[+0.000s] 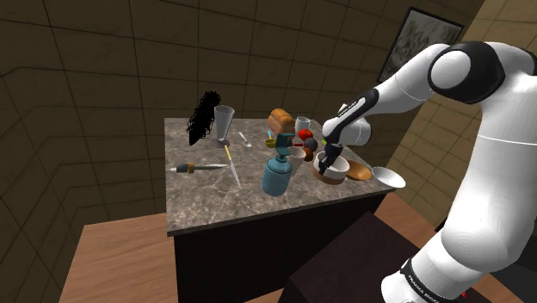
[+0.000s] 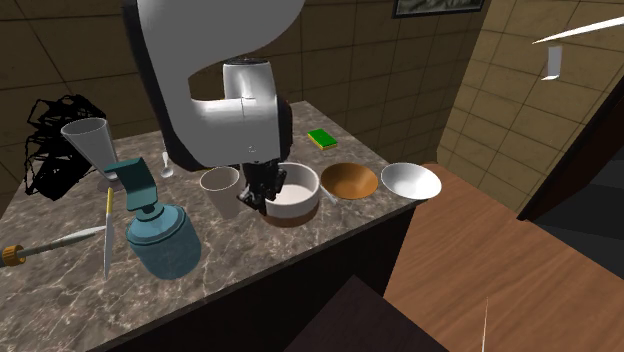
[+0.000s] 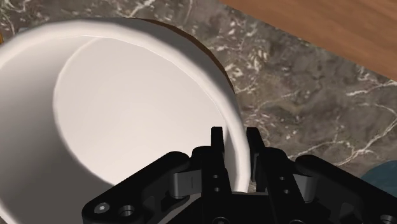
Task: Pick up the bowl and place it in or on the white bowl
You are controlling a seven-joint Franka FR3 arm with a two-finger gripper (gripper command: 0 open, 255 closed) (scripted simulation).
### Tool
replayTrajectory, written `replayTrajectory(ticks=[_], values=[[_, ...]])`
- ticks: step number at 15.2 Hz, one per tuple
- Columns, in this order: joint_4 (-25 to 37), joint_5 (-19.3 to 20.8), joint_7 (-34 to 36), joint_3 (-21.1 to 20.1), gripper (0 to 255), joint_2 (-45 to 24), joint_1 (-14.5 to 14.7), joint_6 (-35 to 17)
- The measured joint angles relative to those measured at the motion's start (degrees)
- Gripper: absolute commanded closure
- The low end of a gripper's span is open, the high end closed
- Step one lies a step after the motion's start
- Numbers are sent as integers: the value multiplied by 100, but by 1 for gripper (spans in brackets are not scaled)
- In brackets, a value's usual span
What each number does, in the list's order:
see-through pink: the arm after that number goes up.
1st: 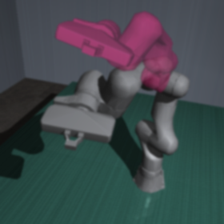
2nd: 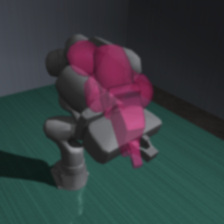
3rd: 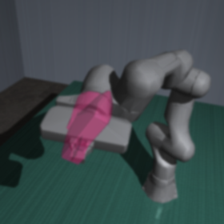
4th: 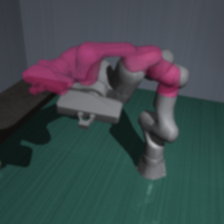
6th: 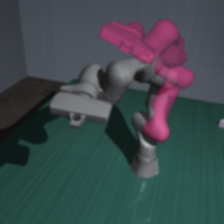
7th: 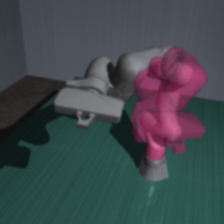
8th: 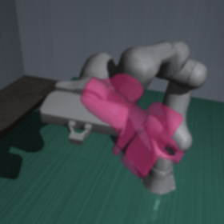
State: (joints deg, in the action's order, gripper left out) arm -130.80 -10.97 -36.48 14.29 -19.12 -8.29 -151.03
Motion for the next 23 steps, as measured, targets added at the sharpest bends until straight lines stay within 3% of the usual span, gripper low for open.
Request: replayTrajectory(ticks=[11, 23], values=[[14, 401, 204, 233, 255, 725, 86, 710], [360, 103, -1572, 735, 255, 556, -1011, 982]])
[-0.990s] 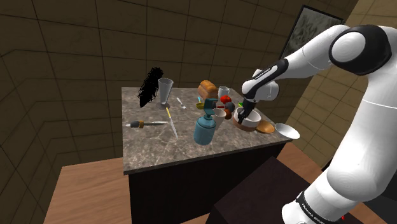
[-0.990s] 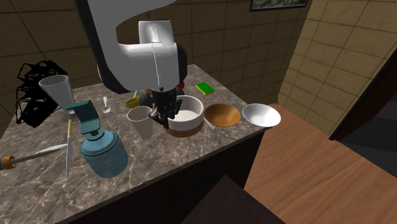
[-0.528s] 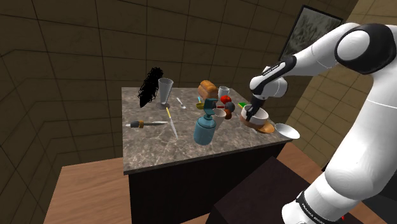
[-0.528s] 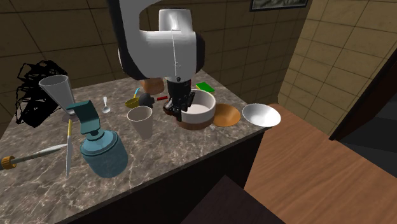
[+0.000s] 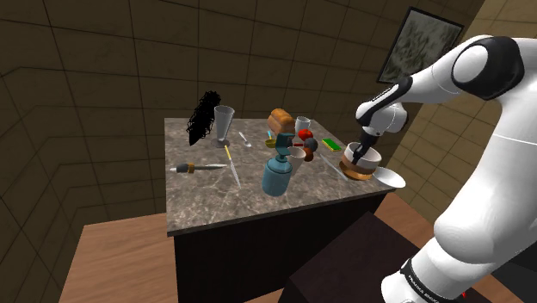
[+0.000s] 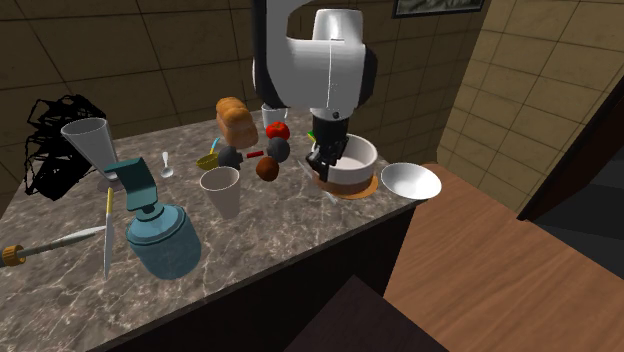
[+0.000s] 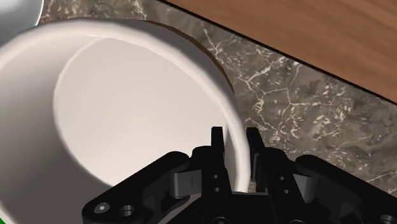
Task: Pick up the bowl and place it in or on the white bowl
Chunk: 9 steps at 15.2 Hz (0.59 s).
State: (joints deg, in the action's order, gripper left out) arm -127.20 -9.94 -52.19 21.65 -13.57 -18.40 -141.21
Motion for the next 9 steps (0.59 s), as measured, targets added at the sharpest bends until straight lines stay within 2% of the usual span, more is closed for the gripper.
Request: replayTrajectory(ticks=[9], values=[[831, -355, -1353, 257, 255, -526, -943, 434]])
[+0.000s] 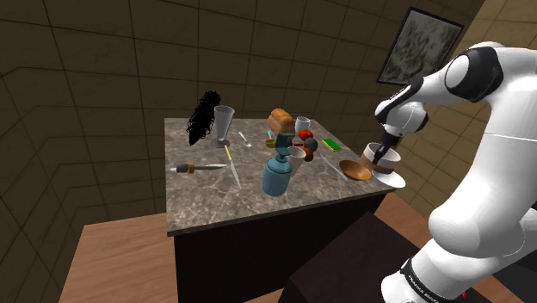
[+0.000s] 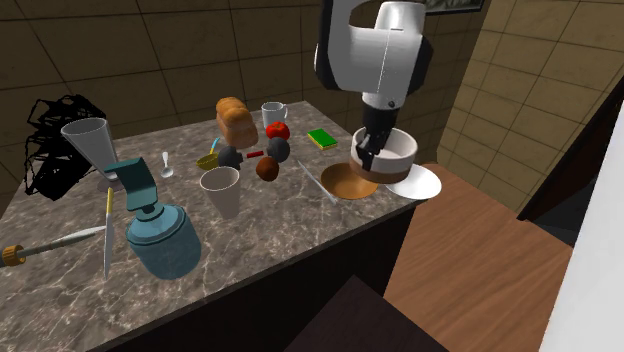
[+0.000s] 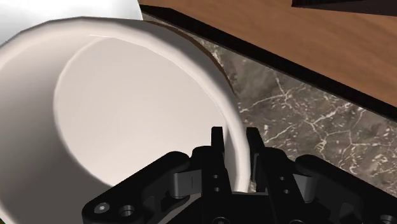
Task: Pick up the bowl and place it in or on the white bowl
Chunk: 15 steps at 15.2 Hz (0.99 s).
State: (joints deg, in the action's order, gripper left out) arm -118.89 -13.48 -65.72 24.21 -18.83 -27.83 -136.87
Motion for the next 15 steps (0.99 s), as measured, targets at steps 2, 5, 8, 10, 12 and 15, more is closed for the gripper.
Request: replayTrajectory(ticks=[2, 5, 8, 10, 12, 15], values=[[306, -112, -309, 26, 255, -214, -252, 132], [695, -234, -686, 58, 255, -472, -582, 311], [1311, -381, -1042, 56, 255, -869, -962, 585], [1448, -422, -1202, 69, 255, -959, -1113, 647], [1465, -479, -1271, 40, 255, -1064, -1168, 572], [1447, -562, -1342, -13, 255, -1207, -1217, 422]])
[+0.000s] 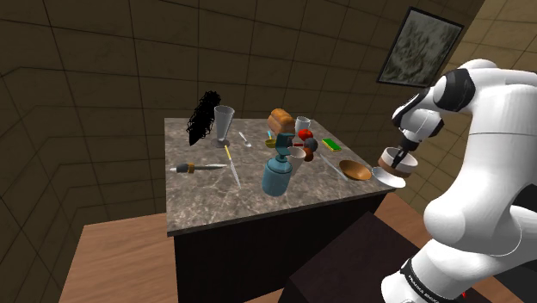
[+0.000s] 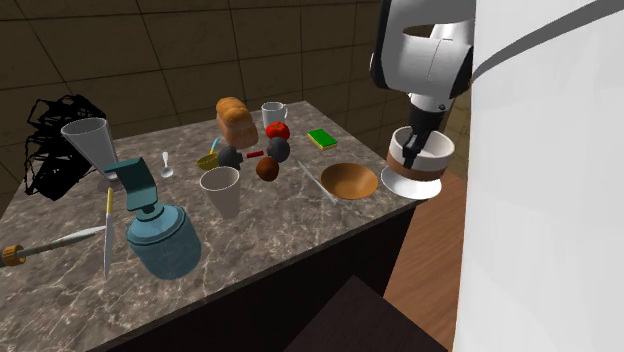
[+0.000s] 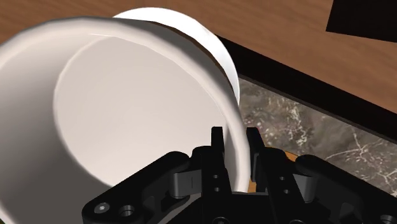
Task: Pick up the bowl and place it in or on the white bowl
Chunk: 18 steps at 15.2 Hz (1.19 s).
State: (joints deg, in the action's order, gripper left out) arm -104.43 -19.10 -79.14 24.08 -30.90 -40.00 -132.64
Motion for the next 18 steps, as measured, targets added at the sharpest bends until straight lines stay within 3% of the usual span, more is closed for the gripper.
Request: replayTrajectory(ticks=[10, 17, 18], values=[[3, -284, -183, -217, 255, -537, -147, -509], [18, -319, -210, -246, 255, -609, -173, -569], [19, -320, -210, -246, 0, -610, -173, -569]])
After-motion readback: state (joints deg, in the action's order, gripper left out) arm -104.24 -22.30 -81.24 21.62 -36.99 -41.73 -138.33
